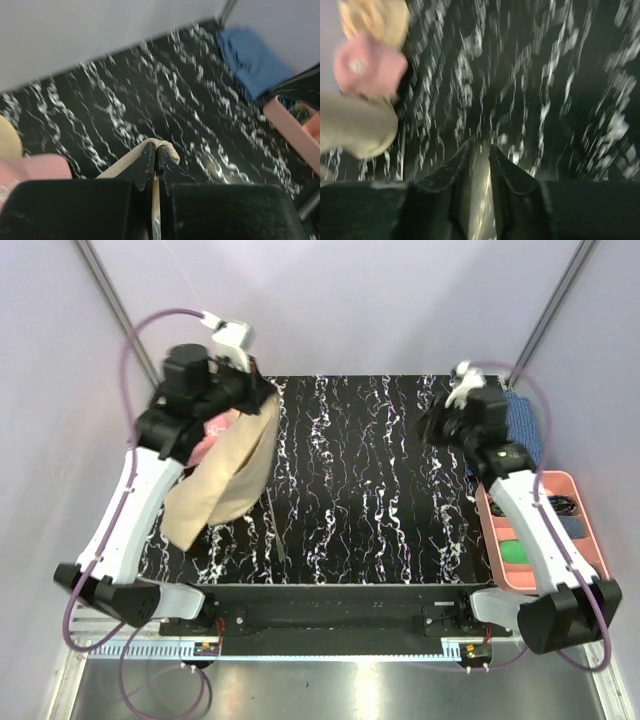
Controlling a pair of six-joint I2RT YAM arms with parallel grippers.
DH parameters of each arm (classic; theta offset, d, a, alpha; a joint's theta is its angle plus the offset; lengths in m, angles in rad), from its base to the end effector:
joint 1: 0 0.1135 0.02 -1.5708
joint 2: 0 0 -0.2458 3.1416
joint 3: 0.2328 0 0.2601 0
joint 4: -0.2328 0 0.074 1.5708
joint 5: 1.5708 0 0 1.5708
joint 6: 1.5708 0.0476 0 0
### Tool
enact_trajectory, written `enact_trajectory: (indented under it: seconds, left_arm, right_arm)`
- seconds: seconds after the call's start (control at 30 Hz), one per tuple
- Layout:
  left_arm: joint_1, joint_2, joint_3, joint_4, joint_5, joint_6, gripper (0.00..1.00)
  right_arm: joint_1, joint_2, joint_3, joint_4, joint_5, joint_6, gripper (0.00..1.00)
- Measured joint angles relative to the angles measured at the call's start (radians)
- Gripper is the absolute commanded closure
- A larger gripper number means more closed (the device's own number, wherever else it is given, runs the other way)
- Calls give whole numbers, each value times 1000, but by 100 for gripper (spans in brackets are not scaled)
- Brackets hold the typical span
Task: Fold the napkin, place the utensils inside, and roll it up
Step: Move the napkin to the centre of the board
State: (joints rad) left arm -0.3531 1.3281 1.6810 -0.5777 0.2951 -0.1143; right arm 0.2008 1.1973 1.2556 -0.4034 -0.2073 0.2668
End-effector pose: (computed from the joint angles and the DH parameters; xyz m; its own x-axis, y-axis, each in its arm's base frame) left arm 0.2713 -0.1147 0.4692 -0.2759 -0.0146 -0.9611 0.5691 0.8033 -0.1756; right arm 0.2851 0.0680 0.3762 -0.4213 0.1776 -0.8894 -0.2839 0.9055 0.3153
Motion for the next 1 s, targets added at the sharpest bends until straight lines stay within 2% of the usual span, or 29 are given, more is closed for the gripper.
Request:
enact_trajectory:
  seconds: [0.03,0.17,0.27,0.4,0.57,0.67,0.8,0.87,1.0]
  left_arm:
    - [-25,17,-16,-18,-5,1,100]
    - [-156,92,10,-41,-21,5,100]
    - [-254,166,113,-37,-33,4,100]
    - [-341,240,238,-5,-40,-12,100]
    - [-361,242,240,41,-95,-11,100]
    - [-317,163,87,67,-135,7,100]
    - [-183,12,-211,57,-212,26,100]
    - [-119,-53,-359,44,-288,32,100]
    - [-68,-130,-561,-5,-418,35,100]
  right_arm:
    - [0,11,-72,2,-28,23,56]
    - [0,11,-216,-16,-78,67,34]
    - [0,-25,-222,-5,-84,80,27]
    - [0,-97,-222,23,-74,90,23]
    - [0,-132,-241,36,-69,102,21]
    - [0,-132,-282,40,-78,114,21]
    - [10,-127,-376,47,-112,148,22]
    - [41,-122,-431,48,-117,171,24]
    - [163,-111,-531,49,-123,230,26]
